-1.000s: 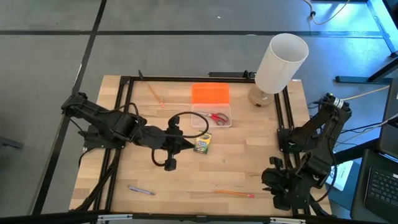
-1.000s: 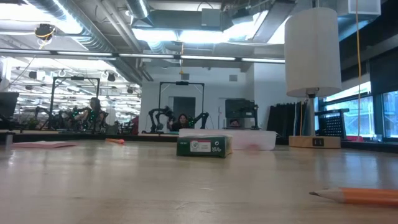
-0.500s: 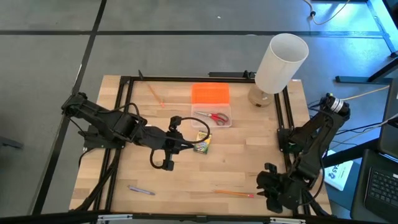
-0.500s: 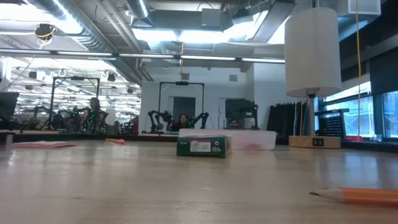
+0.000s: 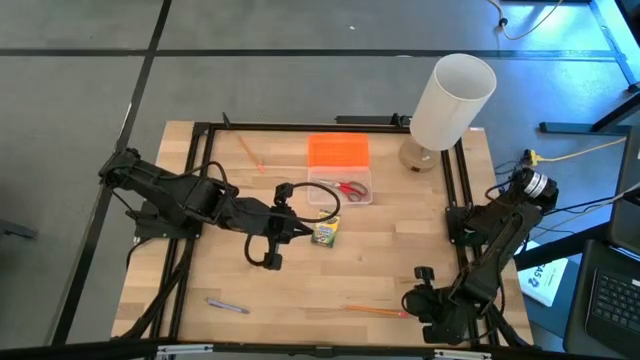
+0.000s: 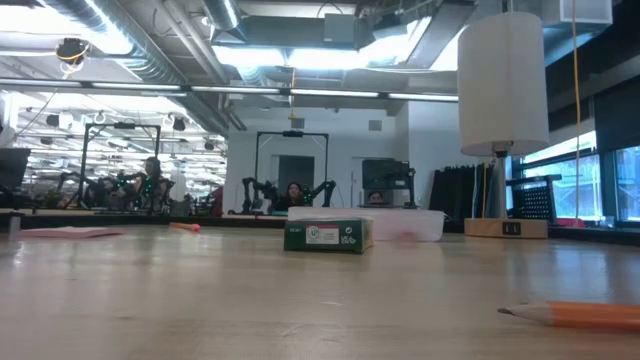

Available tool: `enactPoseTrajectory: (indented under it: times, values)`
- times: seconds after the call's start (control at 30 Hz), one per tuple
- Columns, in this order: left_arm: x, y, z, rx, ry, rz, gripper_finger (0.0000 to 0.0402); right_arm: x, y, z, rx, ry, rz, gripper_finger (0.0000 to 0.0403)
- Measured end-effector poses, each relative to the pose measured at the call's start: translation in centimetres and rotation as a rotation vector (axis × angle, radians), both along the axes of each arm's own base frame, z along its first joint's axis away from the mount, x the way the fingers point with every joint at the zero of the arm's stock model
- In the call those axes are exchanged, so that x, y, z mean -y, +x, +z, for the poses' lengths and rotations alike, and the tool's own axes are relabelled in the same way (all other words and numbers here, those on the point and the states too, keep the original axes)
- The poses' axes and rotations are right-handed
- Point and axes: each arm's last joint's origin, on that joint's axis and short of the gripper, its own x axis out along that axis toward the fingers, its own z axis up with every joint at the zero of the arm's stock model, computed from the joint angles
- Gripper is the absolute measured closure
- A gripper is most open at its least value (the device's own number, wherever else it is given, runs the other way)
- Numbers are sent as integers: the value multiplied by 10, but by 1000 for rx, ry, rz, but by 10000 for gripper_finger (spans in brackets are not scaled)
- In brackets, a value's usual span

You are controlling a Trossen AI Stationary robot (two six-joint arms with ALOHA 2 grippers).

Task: Pack school essentials
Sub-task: Put the bottom orange pencil into the orange supply box

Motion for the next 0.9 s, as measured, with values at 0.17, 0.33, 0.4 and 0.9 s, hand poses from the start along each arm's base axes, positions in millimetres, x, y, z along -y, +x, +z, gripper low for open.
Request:
enactPoseTrajectory:
  times: [0.17, 0.33, 0.4, 0.9]
  values:
    - [0, 0, 0, 1, 0, 1, 401, -9, 5, -16, -6, -6, -3, 286]
    - [0, 0, 0, 1, -1, 1, 401, -13, 8, -27, -12, -29, 16, 286]
    - [0, 0, 0, 1, -1, 2, 401, -15, 9, -30, -11, -28, 17, 286]
    - [0, 0, 0, 1, -19, 12, 401, -22, 12, -53, -54, -55, 28, 286]
